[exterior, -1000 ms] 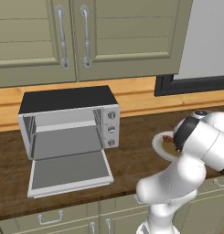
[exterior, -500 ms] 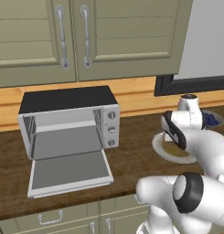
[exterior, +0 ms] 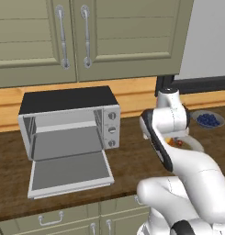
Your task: Pick up the kebab skewer and baguette bread, and place them inside the toaster oven. Close the toaster oven door and start by setting the timer.
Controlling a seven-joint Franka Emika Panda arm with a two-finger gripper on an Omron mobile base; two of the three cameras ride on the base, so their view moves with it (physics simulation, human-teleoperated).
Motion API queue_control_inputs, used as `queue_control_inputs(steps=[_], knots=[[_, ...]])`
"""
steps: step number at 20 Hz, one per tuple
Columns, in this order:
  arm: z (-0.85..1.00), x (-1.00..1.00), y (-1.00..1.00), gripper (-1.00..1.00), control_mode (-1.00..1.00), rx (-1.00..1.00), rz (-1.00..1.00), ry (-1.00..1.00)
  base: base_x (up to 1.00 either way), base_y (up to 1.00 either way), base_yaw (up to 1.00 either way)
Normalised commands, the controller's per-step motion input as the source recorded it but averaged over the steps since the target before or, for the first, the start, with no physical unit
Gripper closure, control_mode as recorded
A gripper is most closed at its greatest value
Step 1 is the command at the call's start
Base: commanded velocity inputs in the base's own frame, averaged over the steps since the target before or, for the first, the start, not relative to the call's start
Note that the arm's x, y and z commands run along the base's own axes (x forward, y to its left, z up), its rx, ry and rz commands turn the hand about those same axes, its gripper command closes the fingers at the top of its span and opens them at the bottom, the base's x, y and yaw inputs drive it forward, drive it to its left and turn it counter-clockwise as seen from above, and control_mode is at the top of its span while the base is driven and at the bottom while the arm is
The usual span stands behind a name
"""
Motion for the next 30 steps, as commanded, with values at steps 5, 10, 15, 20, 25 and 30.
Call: queue_control_inputs(steps=[5, 10, 15, 20, 25, 30], knots=[[0.25, -0.09, 1.0, 1.0, -1.0, 0.0, 0.0, 0.0, 0.0, 0.0, 0.0], [0.1, -0.14, 1.0, 1.0, -1.0, 0.0, 0.06, -0.03, 0.0, 0.0, 0.0], [0.26, 0.2, 1.0, 1.0, -1.0, 0.08, 0.0, 0.01, 0.0, 0.0, 0.0], [0.16, 0.28, 1.0, 1.0, -1.0, 0.05, 0.02, 0.0, 0.0, 0.0, 0.0], [-0.03, 0.24, 1.0, 1.0, -1.0, 0.05, 0.05, -0.18, 0.0, 0.0, 0.0], [0.0, 0.19, 1.0, 1.0, -1.0, 0.14, 0.01, -0.04, 0.0, 0.0, 0.0]])
